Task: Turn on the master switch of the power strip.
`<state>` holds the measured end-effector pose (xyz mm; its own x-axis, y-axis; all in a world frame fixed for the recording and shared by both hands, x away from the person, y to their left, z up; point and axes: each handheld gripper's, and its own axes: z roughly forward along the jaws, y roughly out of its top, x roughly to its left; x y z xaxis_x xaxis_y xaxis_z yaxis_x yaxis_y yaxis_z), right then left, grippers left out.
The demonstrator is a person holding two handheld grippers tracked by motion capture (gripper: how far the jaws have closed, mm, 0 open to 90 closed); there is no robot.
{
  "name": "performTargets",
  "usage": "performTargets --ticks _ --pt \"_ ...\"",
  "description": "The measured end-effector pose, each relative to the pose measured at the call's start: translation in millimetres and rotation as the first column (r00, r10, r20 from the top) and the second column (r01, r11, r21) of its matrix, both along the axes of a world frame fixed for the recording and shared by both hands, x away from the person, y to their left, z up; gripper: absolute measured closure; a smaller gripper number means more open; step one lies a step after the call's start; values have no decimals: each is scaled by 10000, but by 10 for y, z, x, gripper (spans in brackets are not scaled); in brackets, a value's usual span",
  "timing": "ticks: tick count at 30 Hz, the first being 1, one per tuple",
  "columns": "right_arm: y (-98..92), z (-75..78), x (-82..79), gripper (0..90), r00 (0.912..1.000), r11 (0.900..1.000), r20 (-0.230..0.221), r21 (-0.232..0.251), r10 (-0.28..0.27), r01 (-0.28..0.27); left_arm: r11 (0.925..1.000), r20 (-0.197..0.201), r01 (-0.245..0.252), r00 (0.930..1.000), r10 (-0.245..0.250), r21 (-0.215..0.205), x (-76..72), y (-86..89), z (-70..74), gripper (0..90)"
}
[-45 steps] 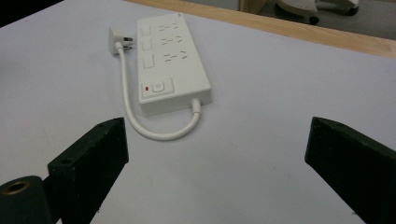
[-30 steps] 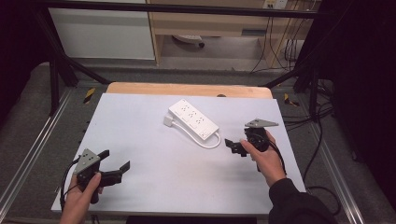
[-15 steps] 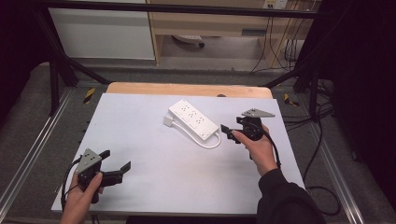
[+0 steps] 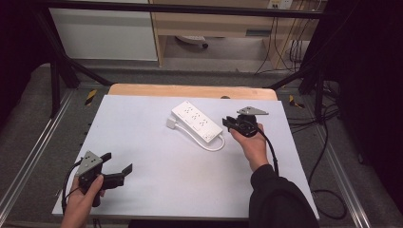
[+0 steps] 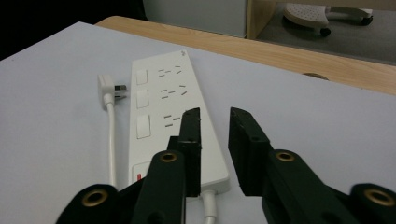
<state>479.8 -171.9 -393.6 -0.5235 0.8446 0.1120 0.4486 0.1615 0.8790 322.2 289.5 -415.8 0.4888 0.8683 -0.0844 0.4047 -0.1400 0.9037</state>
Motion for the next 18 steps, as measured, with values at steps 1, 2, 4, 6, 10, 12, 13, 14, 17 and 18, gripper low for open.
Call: performTargets --ticks 1,2,4,6,10,12,13,14,17,18 --pt "12 -7 12 784 10000 10000 -3 45 -6 6 10000 20 3 10000 -3 -27 5 -2 0 65" --pt "23 -10 21 804 10000 10000 -7 56 15 -15 10000 5 -4 10000 4 -14 5 -4 2 65" --pt "44 -15 37 846 10000 10000 52 79 -35 35 10000 25 26 10000 -26 -2 4 -6 4 65" --pt "64 -24 53 870 10000 10000 16 39 -13 13 10000 24 31 10000 -31 8 4 -5 4 65" --pt "128 -29 74 900 9999 9998 -71 -131 129 -130 10000 12 -45 10000 45 -68 5 10 2 65" --pt "164 -26 87 900 9997 9996 -80 -197 219 -221 10000 11 -49 10000 49 -70 8 13 1 65" --pt "181 -24 92 900 9997 9994 -100 -262 235 -237 10000 -9 -63 10000 63 -50 13 15 2 65" --pt "197 -23 98 900 9997 9993 -124 -282 225 -228 10000 13 -55 10000 55 -59 16 13 2 66" --pt "244 -37 114 900 9994 9991 -199 -297 289 -295 10000 -11 -74 10000 74 -66 26 2 5 66" --pt "262 -47 122 900 9992 9987 -199 -379 343 -351 10000 22 -50 10000 51 -54 29 2 7 66"
